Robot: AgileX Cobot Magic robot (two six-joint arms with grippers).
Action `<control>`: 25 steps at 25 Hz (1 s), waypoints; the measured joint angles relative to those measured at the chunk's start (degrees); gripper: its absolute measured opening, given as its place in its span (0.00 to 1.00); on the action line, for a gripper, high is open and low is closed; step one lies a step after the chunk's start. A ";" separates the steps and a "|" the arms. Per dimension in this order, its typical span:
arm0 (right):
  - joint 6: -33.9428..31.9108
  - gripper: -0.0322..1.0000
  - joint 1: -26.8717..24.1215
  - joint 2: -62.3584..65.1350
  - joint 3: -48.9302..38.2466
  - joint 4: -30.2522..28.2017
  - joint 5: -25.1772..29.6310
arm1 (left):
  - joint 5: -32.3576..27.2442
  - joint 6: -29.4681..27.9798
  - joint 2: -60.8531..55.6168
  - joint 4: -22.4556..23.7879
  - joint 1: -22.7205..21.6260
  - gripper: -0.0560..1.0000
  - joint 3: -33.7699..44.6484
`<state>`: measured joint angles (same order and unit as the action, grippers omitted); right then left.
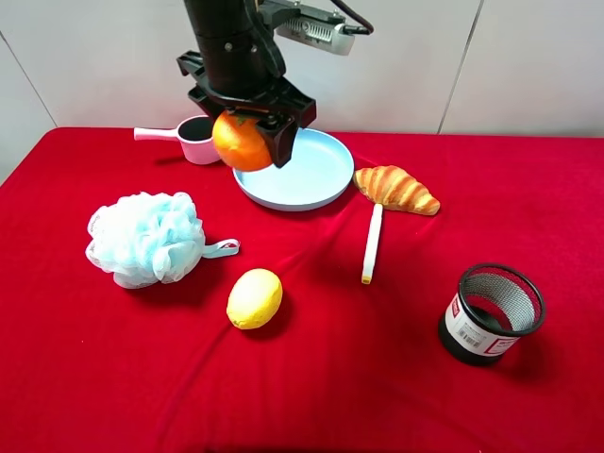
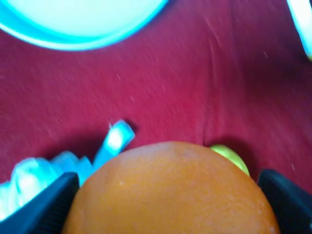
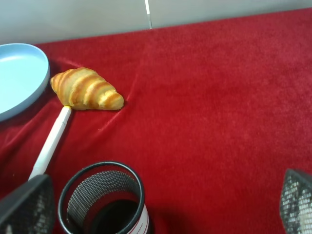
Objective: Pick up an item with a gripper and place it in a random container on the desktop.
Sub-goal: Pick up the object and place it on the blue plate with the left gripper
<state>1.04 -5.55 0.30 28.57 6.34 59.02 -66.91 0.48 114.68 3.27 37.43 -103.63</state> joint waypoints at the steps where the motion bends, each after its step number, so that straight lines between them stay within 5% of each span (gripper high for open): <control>1: 0.00 0.70 0.00 0.00 0.00 0.00 0.00 | 0.00 0.43 1.48 0.06 -0.36 0.72 -1.70; 15: 0.00 0.70 0.00 0.00 0.00 0.00 -0.23 | -0.05 2.10 20.64 0.05 -3.75 0.72 -23.40; 25: 0.00 0.70 0.00 0.00 0.00 0.00 -0.30 | 7.95 4.38 27.06 0.01 -6.01 0.72 -24.80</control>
<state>1.04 -5.55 0.30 28.57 6.34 58.72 -58.95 4.87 141.74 3.28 31.42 -128.43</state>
